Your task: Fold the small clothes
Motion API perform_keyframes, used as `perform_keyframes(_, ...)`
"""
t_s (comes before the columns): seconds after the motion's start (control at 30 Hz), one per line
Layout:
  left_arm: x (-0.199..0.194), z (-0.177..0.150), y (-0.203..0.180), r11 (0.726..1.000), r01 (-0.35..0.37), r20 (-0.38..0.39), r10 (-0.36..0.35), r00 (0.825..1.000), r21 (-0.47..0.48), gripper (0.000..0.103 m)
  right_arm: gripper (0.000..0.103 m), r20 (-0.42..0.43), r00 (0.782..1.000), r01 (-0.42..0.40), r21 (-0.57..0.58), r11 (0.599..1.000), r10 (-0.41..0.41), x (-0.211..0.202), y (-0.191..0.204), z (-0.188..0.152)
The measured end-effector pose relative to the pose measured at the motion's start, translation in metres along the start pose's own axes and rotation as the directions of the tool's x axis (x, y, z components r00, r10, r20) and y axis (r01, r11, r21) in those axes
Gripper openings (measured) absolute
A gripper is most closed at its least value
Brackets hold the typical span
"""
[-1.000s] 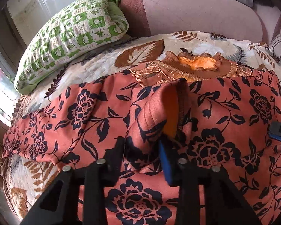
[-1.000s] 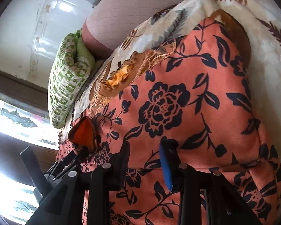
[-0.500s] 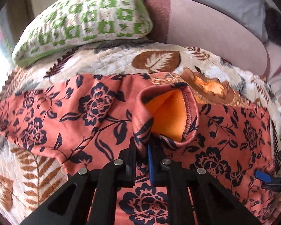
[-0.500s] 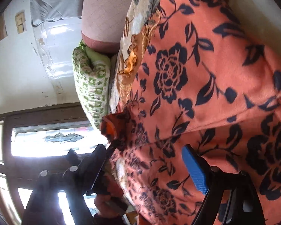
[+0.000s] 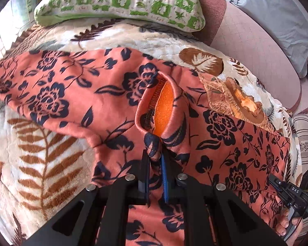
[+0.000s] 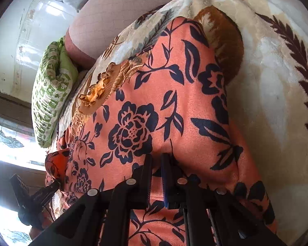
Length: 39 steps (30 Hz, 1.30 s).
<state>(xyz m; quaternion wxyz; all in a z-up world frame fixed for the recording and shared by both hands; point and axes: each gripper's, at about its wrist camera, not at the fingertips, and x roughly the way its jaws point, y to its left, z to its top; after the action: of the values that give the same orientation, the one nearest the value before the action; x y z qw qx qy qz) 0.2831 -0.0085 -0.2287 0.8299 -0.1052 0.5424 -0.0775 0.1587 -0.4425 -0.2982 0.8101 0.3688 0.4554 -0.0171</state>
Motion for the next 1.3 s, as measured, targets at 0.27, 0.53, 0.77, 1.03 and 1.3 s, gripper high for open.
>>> perform_keyframes(0.27,-0.033,-0.003,0.030,0.995,-0.087,0.071,0.089,0.993,-0.041,0.016,0.007,-0.003,1.000,0.003,0.007,1.000,-0.003,0.003,0.002,0.000)
perform_keyframes(0.53,-0.062,0.006,-0.038,0.985,-0.096,0.238,0.060,0.969,0.144,0.070,0.007,0.014,1.000,-0.016,0.030,0.999,0.016,-0.003,-0.004,-0.003)
perform_keyframes(0.77,0.006,0.019,-0.036,0.970,-0.201,0.099,0.188,0.977,0.139,0.072,0.013,0.052,0.998,-0.024,-0.037,0.999,0.026,-0.008,0.012,-0.002)
perform_keyframes(1.03,0.010,0.024,-0.012,0.961,-0.239,0.045,0.235,0.971,0.141,0.072,0.010,0.000,0.997,-0.075,0.058,0.995,0.075,0.001,-0.006,0.010)
perform_keyframes(1.3,-0.009,0.026,-0.079,0.946,-0.177,0.114,0.150,0.982,0.273,0.072,0.013,0.195,0.949,-0.277,0.138,0.951,0.248,-0.044,-0.041,0.037)
